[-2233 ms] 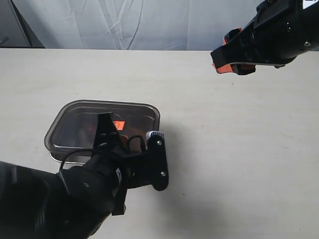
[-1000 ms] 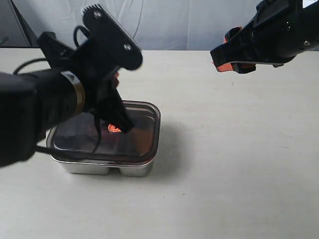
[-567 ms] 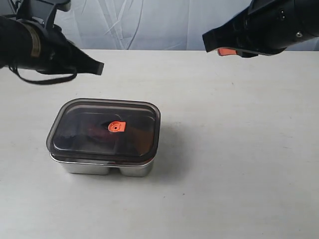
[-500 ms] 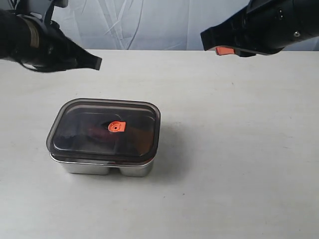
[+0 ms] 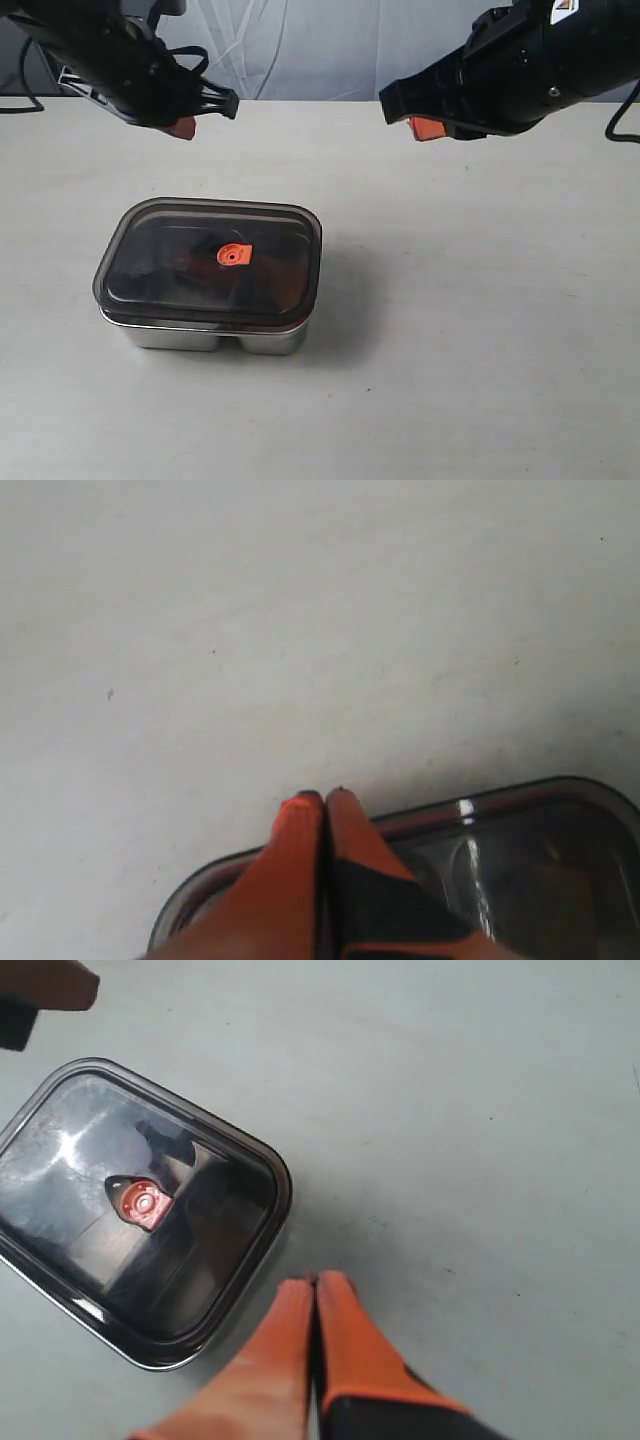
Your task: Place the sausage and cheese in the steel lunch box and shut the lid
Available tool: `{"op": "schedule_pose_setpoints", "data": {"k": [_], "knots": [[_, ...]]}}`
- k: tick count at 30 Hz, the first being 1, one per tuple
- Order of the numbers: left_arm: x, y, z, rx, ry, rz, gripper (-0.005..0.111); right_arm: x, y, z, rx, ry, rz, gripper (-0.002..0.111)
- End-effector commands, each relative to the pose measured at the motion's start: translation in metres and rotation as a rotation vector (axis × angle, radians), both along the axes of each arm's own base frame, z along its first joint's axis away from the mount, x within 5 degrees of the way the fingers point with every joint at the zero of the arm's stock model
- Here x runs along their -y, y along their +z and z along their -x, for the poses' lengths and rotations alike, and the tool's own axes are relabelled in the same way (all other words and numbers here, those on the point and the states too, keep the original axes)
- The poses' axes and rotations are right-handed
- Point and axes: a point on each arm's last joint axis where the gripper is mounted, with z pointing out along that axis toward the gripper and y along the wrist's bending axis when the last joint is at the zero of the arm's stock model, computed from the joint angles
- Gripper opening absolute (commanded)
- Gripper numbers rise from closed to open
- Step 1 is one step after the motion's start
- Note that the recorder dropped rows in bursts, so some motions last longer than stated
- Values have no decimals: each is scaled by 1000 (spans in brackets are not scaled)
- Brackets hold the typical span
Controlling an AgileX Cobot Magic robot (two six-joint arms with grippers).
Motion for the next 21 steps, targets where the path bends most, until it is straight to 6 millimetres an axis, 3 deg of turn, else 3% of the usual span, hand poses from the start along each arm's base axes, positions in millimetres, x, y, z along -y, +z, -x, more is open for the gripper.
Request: {"op": "schedule_pose_setpoints", "data": {"k": [1,9,21], "knots": [[5,-11,-20,-43,5,1,0,1,-1,0,-16,-2,1,0],[10,-38,-46,-135,1,-38,0,2,-3,3,-47,6,16,0],[7,-70,-51,-263,-9,-129,0,2,-3,3,-45,6,20,0]]}}
